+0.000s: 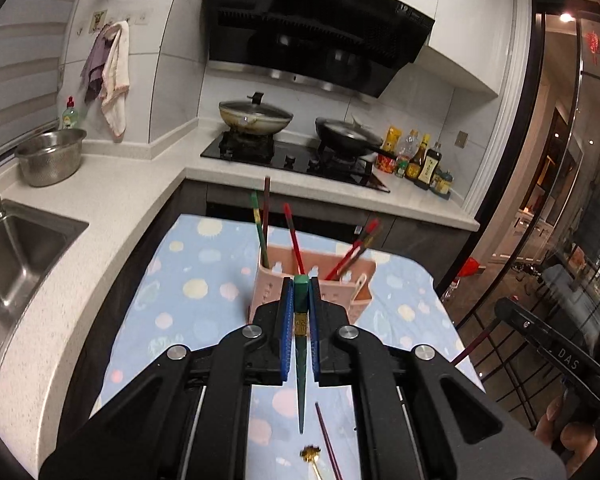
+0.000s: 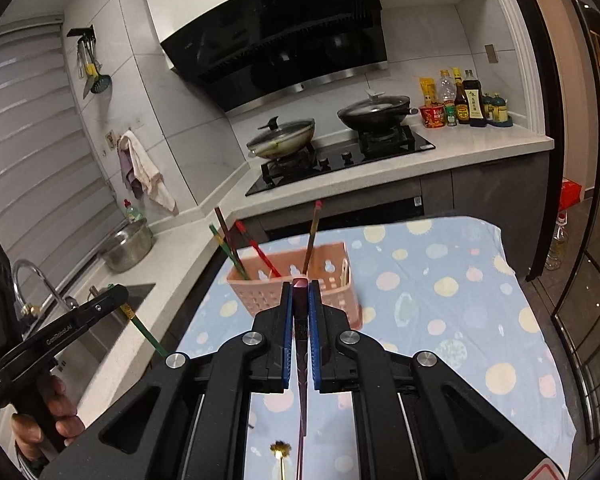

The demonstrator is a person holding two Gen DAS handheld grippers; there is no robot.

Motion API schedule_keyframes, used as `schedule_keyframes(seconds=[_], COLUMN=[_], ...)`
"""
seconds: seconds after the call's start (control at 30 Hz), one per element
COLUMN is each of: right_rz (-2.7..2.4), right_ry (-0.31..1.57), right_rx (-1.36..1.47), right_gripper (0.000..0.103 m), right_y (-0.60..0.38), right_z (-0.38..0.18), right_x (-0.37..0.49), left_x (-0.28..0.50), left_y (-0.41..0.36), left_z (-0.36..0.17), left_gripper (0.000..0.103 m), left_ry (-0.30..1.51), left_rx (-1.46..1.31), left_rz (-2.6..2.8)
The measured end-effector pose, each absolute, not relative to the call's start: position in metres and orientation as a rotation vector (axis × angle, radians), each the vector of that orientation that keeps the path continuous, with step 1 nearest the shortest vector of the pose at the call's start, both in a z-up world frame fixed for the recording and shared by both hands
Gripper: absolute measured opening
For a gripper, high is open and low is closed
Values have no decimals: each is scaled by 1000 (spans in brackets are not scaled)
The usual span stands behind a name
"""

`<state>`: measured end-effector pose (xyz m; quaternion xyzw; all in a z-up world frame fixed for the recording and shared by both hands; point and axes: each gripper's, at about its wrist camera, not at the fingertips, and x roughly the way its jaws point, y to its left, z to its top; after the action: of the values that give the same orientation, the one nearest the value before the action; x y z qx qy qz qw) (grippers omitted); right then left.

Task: Organize utensils
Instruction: 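Lift both chopsticks and carry them above the pink holder, then lower both chopsticks into the holder and open both tools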

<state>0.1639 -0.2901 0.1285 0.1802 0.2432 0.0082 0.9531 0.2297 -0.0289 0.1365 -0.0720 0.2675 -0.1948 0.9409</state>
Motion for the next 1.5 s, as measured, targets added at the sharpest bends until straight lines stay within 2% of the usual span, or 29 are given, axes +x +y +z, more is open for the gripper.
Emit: schedule_keyframes(seconds=[0.37,0.63,0.93,1.23,1.5], right_rz=[30,27,13,20,17], right_ry=[369,331,380,490,536], right_rx=[352,355,305,313,309], right_gripper=[7,7,7,7,7], right_y=[-298,-299,-285,-282,-278], right_z=[185,201,180,133,113], right_x=[231,282,322,338,343], left_x=[287,323,364,380,385], left_y=[-37,-41,-57,-59,-61], left_z=[202,230,199,161,142], left_gripper=[7,7,7,7,7], left_ry=[399,316,382,467,519], left_rx=[-135,-142,-125,-125,-128], left_rz=[-376,-360,-353,-350,-340])
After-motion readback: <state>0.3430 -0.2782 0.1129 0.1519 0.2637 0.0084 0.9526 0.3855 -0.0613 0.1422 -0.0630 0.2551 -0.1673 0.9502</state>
